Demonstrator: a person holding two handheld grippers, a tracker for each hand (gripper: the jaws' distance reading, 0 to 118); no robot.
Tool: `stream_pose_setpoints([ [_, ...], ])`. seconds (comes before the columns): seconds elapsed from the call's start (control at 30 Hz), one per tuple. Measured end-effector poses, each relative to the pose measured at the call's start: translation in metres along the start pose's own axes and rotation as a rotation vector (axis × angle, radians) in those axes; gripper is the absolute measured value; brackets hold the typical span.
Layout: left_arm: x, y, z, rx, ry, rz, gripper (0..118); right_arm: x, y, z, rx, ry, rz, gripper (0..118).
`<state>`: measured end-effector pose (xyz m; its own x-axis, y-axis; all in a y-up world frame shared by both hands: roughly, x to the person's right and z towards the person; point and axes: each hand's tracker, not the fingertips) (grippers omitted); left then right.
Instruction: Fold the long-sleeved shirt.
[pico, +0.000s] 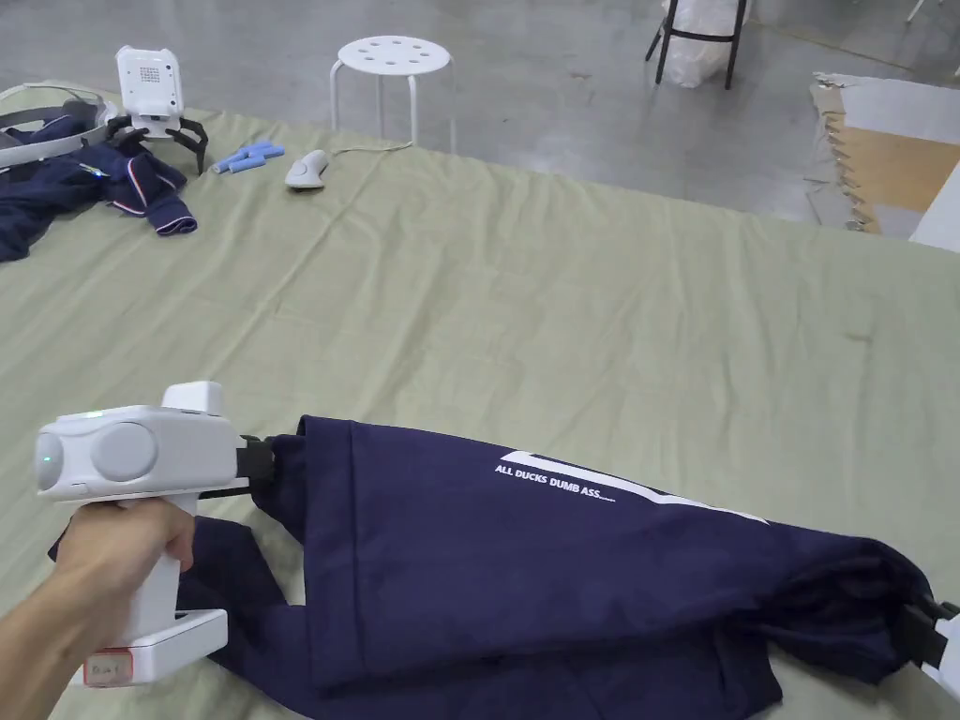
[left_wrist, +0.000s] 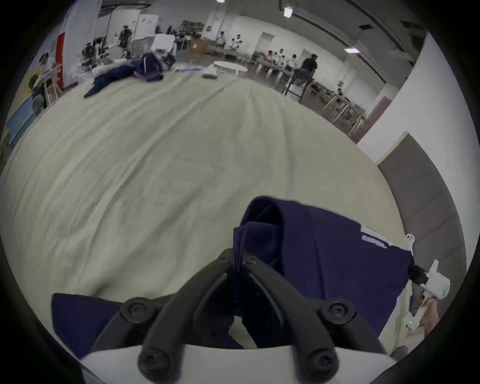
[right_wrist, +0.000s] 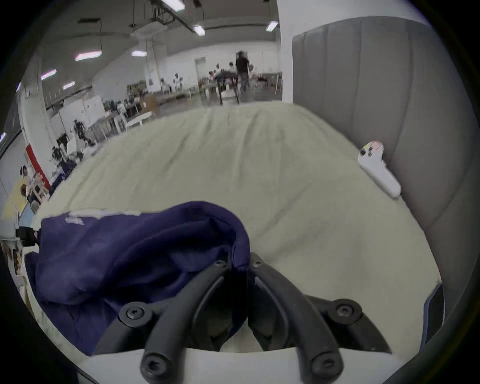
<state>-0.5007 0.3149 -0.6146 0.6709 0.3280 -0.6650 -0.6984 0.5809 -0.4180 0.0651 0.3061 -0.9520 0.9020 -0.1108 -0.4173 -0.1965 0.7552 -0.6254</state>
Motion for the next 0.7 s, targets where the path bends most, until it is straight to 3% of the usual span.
stream_pose_setpoints([
  [0.17,0.032,0.015,0.07,0.166,-0.06,-0.043,8,-0.012,0.039,0.047,0.168,0.083,0.018,7],
  [0.27,0.049,0.028,0.113,0.268,-0.066,-0.1,8,-0.03,0.071,0.082,0.274,0.11,0.121,7],
  [0.47,0.074,0.076,0.215,0.507,-0.077,-0.189,8,-0.057,0.146,0.18,0.501,0.176,0.223,7],
  [0.7,0.096,0.149,0.314,0.714,-0.061,-0.236,8,-0.041,0.246,0.265,0.661,0.156,0.183,7],
])
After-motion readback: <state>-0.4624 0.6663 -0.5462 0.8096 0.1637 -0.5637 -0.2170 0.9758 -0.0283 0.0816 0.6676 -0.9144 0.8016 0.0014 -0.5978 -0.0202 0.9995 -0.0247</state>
